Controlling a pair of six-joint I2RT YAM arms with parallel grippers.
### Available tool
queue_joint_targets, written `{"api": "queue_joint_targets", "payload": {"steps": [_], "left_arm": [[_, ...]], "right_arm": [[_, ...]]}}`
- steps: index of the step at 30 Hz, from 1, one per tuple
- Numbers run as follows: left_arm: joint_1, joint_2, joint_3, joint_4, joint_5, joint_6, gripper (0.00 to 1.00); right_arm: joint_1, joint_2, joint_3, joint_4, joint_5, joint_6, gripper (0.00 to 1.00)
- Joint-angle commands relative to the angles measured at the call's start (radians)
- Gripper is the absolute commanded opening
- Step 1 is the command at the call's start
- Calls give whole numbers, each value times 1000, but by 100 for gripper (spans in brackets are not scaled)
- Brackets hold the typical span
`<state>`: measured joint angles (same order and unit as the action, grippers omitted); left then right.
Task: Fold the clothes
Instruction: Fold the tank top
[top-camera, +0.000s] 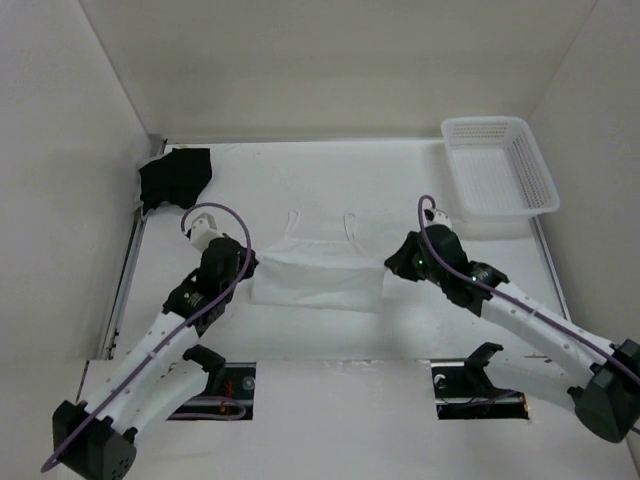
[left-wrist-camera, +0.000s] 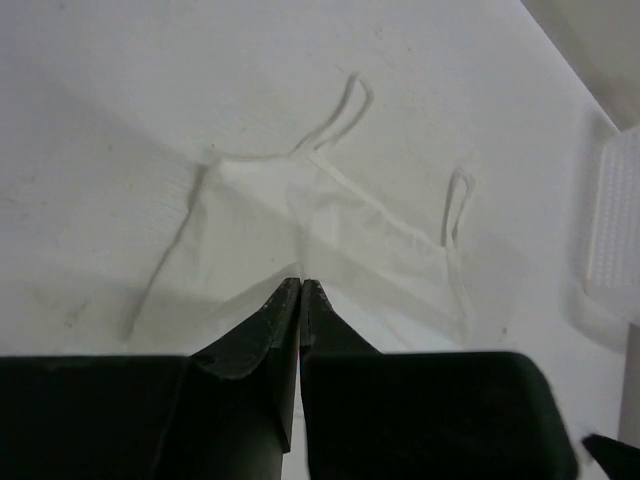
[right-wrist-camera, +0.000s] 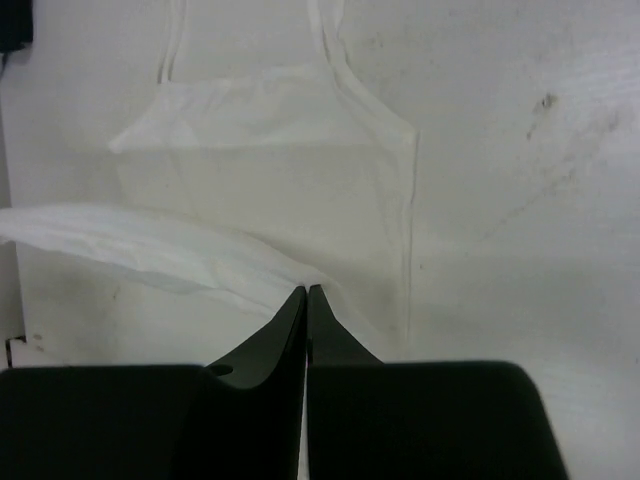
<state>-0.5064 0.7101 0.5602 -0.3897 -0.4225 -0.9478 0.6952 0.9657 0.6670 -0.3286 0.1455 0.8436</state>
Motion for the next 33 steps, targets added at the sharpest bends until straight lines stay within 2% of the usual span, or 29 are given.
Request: {"api": "queue_joint_targets", "payload": {"steps": [1,4,8,16,21,22,24,27,28,31,33], "left_arm": [[166,162,66,313,82,70,0],[251,262,95,400,148,60,0],[280,385,145,489,169,23,0],[320,872,369,610,214,57,1],[337,1080,507,601,218,47,2],[337,1086,512,598,217,47,2],[352,1129,547,572,203,31,16],[380,1085,529,597,173,26,32],[401,1042,521,582,172,32,40],[411,950,436,539,133,40,47],[408,860,304,535,119,34,48]], "right_arm": [[-97,120,140,154,-122,-159,3],[-147,229,218,192,-155,-181,3],[-194,373,321,233,-188,-193,3],[-294,737,546,264,-242,-202,3],[-320,941,689,218,-250,-210,3],[-320,959,704,209,-245,-210,4],[-322,996,733,215,-228,-193,11],[-322,999,759,212,-189,-181,13],[-319,983,763,200,-169,-186,18],[-316,892,673,203,-88,-205,31],[-308,790,549,229,-61,-204,41]]}}
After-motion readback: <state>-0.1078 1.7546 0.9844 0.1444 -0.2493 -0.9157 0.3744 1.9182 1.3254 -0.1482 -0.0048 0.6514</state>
